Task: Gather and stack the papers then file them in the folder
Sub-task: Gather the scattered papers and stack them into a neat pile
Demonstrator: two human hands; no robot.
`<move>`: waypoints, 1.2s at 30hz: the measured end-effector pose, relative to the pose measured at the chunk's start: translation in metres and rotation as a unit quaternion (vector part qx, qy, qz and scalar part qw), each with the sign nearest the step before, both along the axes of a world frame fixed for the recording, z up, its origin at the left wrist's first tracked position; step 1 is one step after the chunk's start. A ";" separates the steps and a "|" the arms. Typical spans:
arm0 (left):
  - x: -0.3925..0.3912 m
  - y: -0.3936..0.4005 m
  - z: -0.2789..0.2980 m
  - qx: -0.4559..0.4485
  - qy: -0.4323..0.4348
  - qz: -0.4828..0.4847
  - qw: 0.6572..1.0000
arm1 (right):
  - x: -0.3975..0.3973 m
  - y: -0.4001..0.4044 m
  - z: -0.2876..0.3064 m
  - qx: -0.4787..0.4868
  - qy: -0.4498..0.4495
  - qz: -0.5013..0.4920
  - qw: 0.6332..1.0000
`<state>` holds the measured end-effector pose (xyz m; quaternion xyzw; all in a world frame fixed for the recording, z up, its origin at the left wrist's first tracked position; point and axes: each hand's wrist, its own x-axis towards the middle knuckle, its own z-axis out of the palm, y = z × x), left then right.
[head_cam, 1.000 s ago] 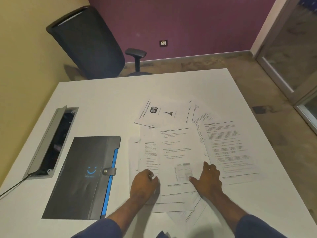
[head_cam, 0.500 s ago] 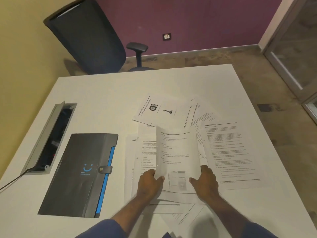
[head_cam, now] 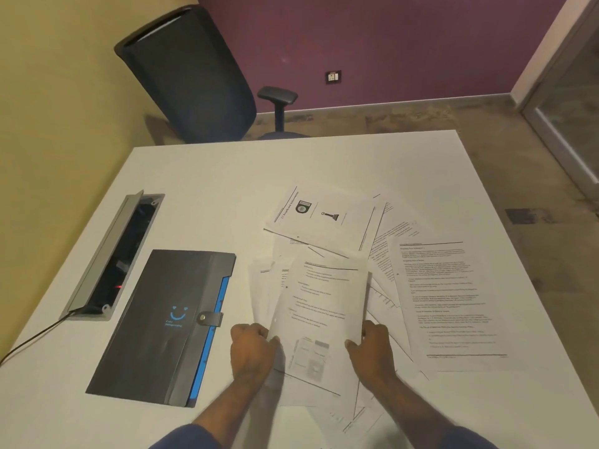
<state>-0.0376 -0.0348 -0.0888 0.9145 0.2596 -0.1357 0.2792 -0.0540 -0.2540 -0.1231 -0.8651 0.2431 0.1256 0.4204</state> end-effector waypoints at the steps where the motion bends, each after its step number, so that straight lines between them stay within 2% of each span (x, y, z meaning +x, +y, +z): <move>1: 0.001 0.001 0.000 -0.020 -0.008 0.008 1.000 | -0.001 0.001 0.000 -0.006 0.002 -0.012 1.000; 4: 0.001 0.001 0.002 -0.077 -0.016 0.021 0.997 | -0.006 0.004 0.002 0.019 -0.009 -0.056 0.998; 9: -0.004 0.007 0.001 -0.144 -0.020 0.060 0.988 | -0.012 0.013 0.016 0.173 0.033 -0.107 0.979; 13: -0.011 0.022 -0.001 -0.214 0.016 0.057 0.975 | -0.013 0.021 0.044 0.300 0.060 -0.042 0.951; 18: -0.018 0.040 0.004 -0.287 -0.015 0.067 0.955 | -0.015 0.026 0.074 0.386 0.061 0.009 0.920; 21: -0.021 0.050 0.011 -0.393 -0.007 0.074 0.916 | -0.016 0.019 0.079 0.417 0.061 0.018 0.907; 24: -0.026 0.055 0.022 -0.545 -0.024 0.052 0.836 | -0.016 0.010 0.086 0.424 0.053 0.057 0.903; 25: -0.027 0.054 0.027 -0.561 -0.045 0.053 0.825 | -0.016 0.006 0.091 0.411 0.041 0.068 0.908; 26: -0.026 0.053 0.033 -0.551 -0.072 0.054 0.830 | -0.015 0.001 0.096 0.396 0.025 0.078 0.914; 29: -0.017 0.045 0.058 -0.462 -0.149 0.031 0.874 | -0.007 -0.009 0.112 0.346 -0.044 0.088 0.933; 32: -0.010 0.032 0.083 -0.404 -0.183 -0.048 0.895 | 0.000 -0.015 0.126 0.301 -0.124 0.033 0.945; 36: 0.001 0.024 0.102 -0.401 -0.198 -0.113 0.887 | -0.001 -0.023 0.135 0.300 -0.159 0.040 0.940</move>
